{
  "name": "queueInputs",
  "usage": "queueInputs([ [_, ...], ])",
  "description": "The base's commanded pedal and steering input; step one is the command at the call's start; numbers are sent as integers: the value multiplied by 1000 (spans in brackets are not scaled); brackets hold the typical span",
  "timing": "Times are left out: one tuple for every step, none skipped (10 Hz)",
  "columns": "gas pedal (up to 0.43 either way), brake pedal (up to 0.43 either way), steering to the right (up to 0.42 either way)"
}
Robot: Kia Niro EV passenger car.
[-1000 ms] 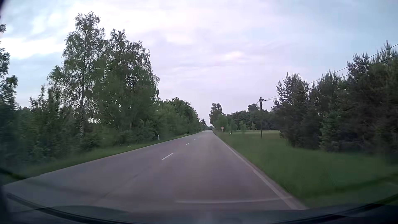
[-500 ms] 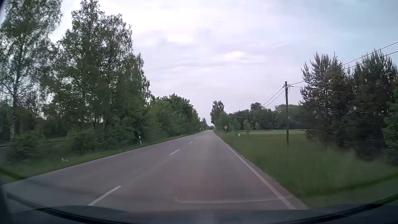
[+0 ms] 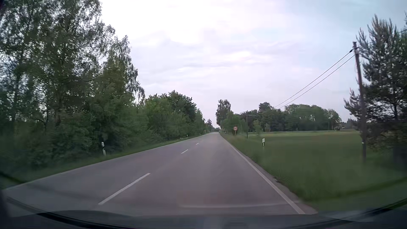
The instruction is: Follow the waypoints while adhering to traffic rules and regulations
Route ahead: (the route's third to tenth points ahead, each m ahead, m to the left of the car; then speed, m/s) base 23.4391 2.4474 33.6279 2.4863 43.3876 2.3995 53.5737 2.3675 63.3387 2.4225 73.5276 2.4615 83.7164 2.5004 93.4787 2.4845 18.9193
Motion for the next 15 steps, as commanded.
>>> queueInputs([
  [138, 0, -2],
  [138, 0, -2],
  [150, 0, -2],
  [157, 0, -2],
  [157, 0, -2],
  [157, 0, -2],
  [150, 0, -2],
  [138, 0, -1],
  [130, 0, -1],
  [130, 0, -1],
  [130, 0, 0],
  [130, 0, 1],
  [118, 0, 1],
  [118, 0, 1],
  [118, 0, 1],
])
